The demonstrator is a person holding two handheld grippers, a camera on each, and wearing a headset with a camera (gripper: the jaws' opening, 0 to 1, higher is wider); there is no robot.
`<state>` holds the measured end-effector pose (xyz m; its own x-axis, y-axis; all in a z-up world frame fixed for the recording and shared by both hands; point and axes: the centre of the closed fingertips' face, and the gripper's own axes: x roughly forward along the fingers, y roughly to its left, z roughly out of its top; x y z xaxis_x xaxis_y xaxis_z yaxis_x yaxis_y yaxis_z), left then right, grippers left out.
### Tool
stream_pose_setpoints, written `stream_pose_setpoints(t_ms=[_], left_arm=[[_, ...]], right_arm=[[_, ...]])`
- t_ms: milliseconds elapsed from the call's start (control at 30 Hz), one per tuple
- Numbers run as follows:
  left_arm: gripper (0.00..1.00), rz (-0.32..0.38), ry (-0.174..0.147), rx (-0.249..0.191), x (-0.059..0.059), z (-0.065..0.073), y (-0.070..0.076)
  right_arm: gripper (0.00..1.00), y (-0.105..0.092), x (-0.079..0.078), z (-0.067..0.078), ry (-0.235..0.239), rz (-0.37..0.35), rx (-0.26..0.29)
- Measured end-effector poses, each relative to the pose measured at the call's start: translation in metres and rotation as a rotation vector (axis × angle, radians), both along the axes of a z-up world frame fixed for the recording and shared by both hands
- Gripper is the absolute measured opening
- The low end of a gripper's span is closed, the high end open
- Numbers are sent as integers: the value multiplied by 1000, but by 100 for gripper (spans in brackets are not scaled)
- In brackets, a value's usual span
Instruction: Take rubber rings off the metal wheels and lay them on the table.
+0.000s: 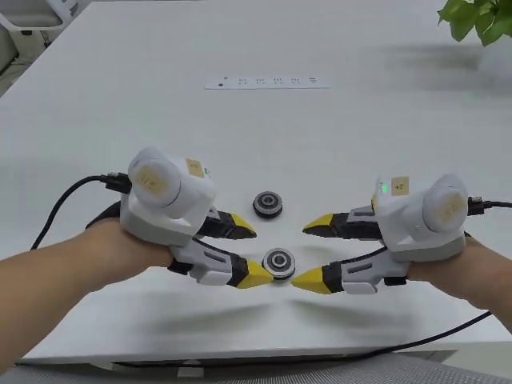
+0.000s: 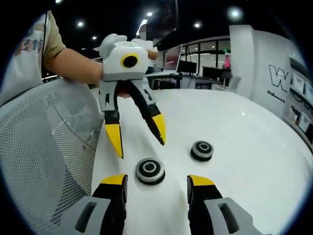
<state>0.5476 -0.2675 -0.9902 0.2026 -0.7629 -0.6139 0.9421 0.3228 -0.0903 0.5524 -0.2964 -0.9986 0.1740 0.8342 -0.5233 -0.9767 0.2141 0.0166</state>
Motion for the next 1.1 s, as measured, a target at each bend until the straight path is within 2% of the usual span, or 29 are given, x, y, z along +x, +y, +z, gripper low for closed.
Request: stream_pose_setpoints(t_ms=[367, 667, 767, 800, 900, 1100], left_arm=[[31, -11, 5, -16, 1, -3, -10], [23, -20, -6, 0, 0, -9, -16], [20, -26, -32, 9, 2, -10, -18], [19, -25, -32, 12, 2, -11, -18], [15, -41, -69, 24, 2, -11, -18], [14, -51, -97, 33, 2, -11, -19]], right_arm=[[47, -3, -2, -3, 9, -4, -9], [47, -3, -4, -4, 11, 0, -12], [47, -3, -4, -5, 11, 2, -16], [47, -3, -4, -5, 12, 3, -15], [47, -2, -4, -6, 13, 3, -14], [47, -1, -4, -7, 17, 3, -12]])
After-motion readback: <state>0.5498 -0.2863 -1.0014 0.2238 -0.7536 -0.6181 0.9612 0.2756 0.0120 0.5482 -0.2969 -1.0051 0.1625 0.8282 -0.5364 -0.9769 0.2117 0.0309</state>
